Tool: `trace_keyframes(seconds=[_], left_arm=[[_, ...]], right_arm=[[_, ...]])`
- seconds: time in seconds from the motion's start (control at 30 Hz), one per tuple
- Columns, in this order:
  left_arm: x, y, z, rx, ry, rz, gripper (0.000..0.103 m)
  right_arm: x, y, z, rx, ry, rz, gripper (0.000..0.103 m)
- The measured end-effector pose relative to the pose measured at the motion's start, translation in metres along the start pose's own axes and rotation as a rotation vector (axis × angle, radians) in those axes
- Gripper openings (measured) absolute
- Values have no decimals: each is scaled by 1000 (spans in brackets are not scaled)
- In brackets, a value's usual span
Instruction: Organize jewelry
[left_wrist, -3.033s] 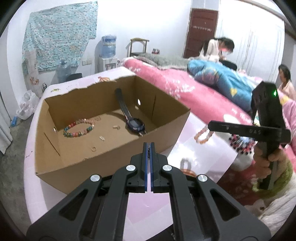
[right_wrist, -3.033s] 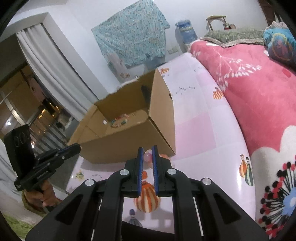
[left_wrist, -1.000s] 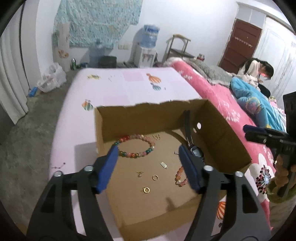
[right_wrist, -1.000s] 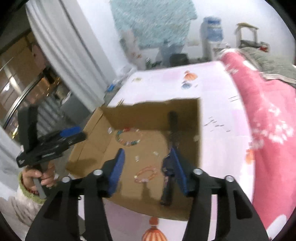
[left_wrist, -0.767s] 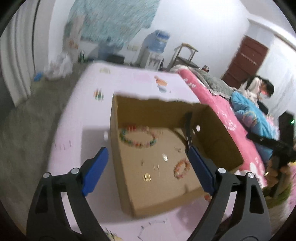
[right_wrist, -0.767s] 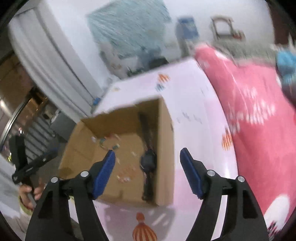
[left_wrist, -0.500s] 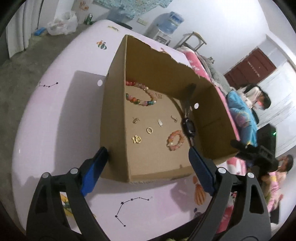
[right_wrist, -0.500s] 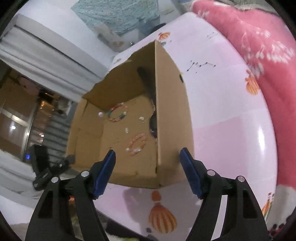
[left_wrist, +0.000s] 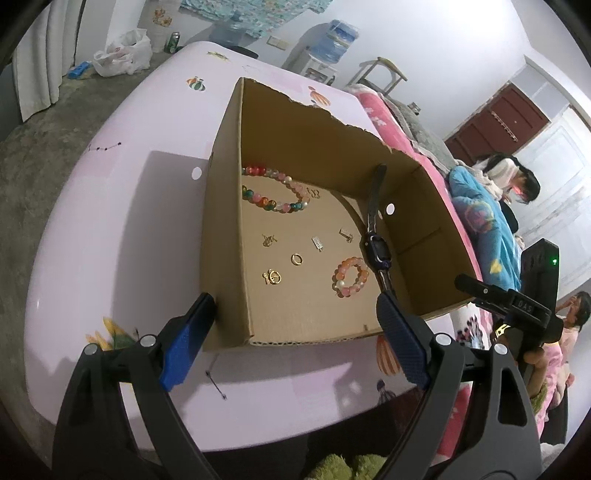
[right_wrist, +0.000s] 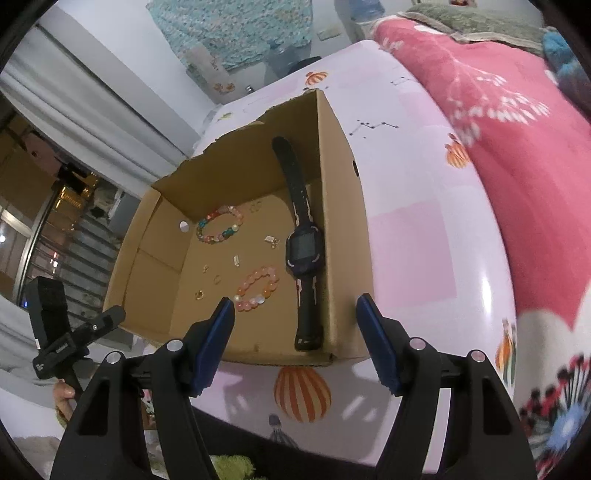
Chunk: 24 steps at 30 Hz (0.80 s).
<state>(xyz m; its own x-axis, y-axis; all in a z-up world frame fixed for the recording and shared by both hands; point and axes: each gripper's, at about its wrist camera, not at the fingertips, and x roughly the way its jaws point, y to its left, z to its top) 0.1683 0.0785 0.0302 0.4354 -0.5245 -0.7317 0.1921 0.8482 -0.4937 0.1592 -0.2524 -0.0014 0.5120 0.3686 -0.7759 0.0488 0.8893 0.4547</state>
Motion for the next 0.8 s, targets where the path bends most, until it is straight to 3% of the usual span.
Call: trace_keyframes(seconds=[0.17,0.27,0.33,0.5,0.63,0.8], left_arm=[[1,0,-15,12,4,9,85],[-2,-3,-19,31,-33,25,85],[-11,-12,-24,69,-83,82,85],[-42,-32,-43,118,-229,207,92],[-63,-51,-61,145,-313,290,95],[-78,-66,-82,174,-362,391,95]], right_arm=[[1,-2,-11,8,-22,-12,67],[-3,-7,-18,26,-60,4,68],[-15,-10,-27,52,-103,-12,68],[-52,-4,-52,53,-230,-149,72],[-85,16,-83,-26,-354,-259,85],[-94,40,-114,-119,-404,-295,96]])
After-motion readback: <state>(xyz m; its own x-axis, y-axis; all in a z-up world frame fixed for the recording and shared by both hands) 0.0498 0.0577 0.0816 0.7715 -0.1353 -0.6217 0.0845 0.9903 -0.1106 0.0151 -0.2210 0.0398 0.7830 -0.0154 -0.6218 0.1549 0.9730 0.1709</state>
